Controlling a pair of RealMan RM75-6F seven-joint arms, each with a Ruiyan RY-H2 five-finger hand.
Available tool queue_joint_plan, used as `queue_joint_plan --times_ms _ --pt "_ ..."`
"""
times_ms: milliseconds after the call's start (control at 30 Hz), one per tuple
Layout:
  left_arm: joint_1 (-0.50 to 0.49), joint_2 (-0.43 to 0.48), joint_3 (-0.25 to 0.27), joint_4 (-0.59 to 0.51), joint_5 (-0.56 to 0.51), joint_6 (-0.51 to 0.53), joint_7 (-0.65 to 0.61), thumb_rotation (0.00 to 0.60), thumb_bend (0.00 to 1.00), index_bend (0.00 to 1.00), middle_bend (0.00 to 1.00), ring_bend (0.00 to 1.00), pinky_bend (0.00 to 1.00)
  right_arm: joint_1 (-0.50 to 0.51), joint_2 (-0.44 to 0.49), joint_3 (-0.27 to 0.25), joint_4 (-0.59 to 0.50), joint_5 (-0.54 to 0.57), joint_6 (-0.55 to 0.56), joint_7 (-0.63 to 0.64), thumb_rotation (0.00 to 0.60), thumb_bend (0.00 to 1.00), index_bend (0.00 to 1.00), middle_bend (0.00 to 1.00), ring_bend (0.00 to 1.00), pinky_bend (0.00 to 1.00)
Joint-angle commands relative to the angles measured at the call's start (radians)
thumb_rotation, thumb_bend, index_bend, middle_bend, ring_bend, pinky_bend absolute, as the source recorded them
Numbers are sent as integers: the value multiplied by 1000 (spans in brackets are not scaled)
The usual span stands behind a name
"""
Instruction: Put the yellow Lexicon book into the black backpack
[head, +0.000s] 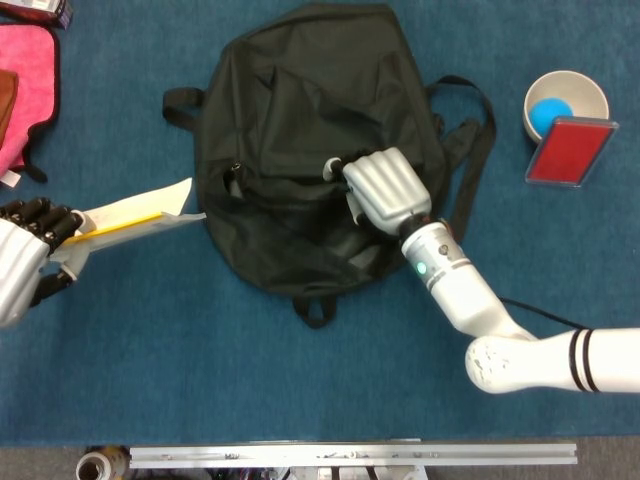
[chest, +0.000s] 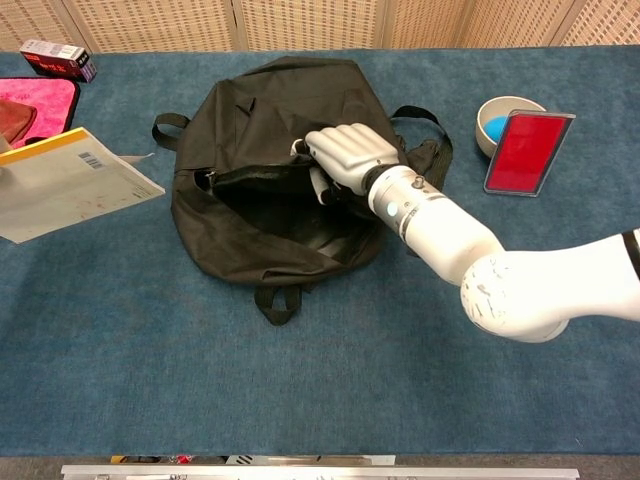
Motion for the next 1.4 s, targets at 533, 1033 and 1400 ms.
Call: queue_joint_plan --times_ms 533,1033,1400 --pt "-68 15 8 35 90 14 -100 600 494 616 621 533 705 83 -33 162 34 115 25 64 600 1000 633 644 647 867" --pt "-172 -46 3 24 164 -29 -108 600 494 616 621 533 705 136 -108 297 70 149 95 196 600 1000 633 645 647 867" --pt "-243 -118 -20 16 173 -53 -119 600 495 616 621 533 705 172 -163 356 119 160 104 278 600 1000 633 645 651 867"
